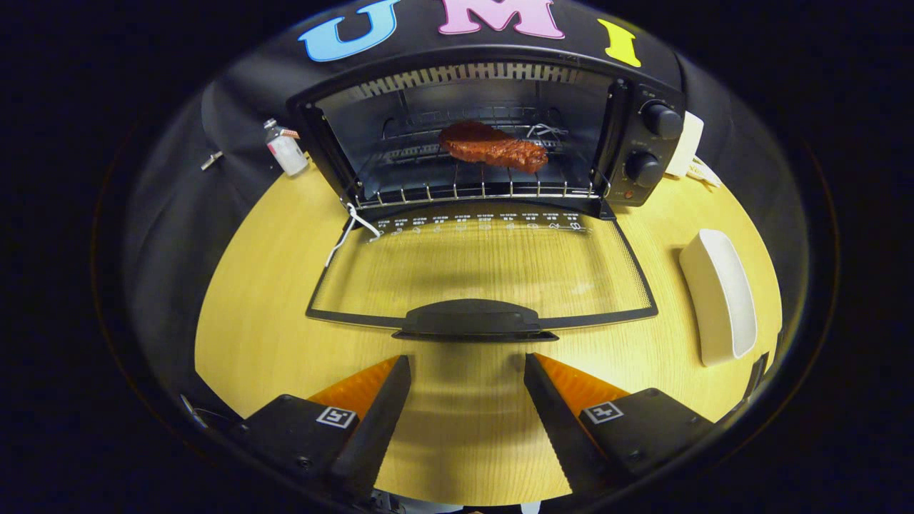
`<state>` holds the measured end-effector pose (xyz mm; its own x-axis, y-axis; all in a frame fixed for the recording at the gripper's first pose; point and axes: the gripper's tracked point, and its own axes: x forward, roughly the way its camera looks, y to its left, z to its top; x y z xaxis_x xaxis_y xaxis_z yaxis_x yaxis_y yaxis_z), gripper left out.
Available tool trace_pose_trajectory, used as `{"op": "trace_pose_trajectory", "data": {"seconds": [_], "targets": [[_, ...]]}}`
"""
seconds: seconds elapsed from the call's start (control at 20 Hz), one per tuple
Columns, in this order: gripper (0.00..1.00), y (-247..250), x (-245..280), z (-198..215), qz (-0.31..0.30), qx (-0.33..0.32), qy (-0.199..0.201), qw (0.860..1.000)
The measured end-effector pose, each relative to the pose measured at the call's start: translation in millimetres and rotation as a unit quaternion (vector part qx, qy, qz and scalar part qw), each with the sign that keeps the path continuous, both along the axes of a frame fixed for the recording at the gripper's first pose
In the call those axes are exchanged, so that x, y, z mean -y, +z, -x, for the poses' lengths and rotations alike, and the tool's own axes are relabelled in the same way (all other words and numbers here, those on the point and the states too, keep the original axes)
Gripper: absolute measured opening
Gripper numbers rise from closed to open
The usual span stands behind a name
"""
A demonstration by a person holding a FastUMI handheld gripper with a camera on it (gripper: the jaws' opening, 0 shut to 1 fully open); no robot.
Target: Open the toaster oven, put the food inside, and close the toaster oven door.
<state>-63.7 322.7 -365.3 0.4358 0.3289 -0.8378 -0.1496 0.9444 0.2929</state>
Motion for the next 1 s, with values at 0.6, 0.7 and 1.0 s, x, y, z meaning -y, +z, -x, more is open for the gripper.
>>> {"op": "trace_pose_trajectory", "data": {"seconds": [0.6, 0.7, 1.0], "targets": [[0.96, 23.7, 11.2, -9.8, -0.014, 0.022, -0.019, 0.999], [0.96, 37.3, 13.8, -9.6, -0.026, 0.04, -0.026, 0.999], [0.96, 73.1, 20.8, -17.7, -0.04, 0.092, -0.037, 0.994]]}}
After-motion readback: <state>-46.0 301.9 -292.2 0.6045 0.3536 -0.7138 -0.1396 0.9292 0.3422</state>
